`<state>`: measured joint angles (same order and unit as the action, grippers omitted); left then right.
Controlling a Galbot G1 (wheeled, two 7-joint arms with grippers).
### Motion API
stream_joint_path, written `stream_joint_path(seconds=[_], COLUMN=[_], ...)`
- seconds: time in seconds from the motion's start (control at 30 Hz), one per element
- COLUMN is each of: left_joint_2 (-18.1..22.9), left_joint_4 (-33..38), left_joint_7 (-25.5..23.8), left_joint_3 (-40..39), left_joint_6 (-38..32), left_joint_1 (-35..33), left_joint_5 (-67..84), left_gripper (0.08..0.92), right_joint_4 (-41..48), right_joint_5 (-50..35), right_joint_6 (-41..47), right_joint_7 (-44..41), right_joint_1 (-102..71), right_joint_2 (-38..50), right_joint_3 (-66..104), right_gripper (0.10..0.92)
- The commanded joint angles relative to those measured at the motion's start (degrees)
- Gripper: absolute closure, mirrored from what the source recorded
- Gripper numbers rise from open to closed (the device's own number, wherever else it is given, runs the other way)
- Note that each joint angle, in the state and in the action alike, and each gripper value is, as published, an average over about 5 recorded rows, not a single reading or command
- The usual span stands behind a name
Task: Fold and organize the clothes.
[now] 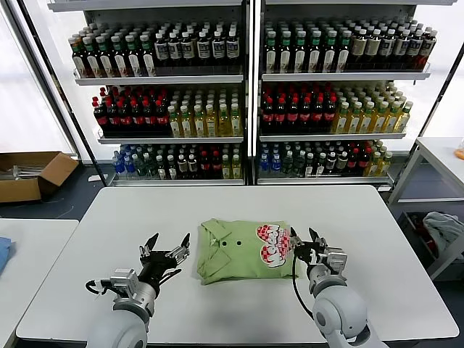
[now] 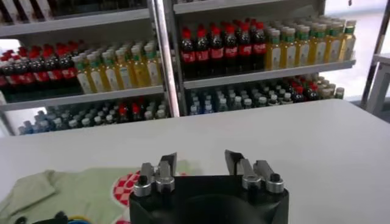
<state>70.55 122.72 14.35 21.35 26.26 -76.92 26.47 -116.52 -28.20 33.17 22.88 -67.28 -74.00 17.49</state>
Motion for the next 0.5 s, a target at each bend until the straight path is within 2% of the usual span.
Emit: stream_joint_path(seconds=[0.03,0.23,0.5], left_joint_2=[0.6,0.9,1.1], left_joint_4=[0.5,1.2,1.9], left_joint_7=[-0.2,-0.3,-0.4], left_joint_3=[0.1,0.6,0.7], left_joint_6=[-0.2,-0.6,-0.7], left_joint_1=[-1.1,-2.5,-3.5], left_joint_5=[-0.6,-1.0,-1.5], left_gripper=[0.177,0.177,0.177], right_joint_4=[-2.2,1.5,4.1], right_joint_5=[1.3,-2.6,-10.0], right_joint_6=[0.0,0.1,0.1], right_joint_7=[1.2,4.1,7.8], right_joint_1=[-1.0,-0.4,-1.3], right_joint_2=[-3.8,-5.0,-5.0], right_joint_3=[-6.4,-7.7,-7.3], right_gripper=[0.403,0.232,0.203])
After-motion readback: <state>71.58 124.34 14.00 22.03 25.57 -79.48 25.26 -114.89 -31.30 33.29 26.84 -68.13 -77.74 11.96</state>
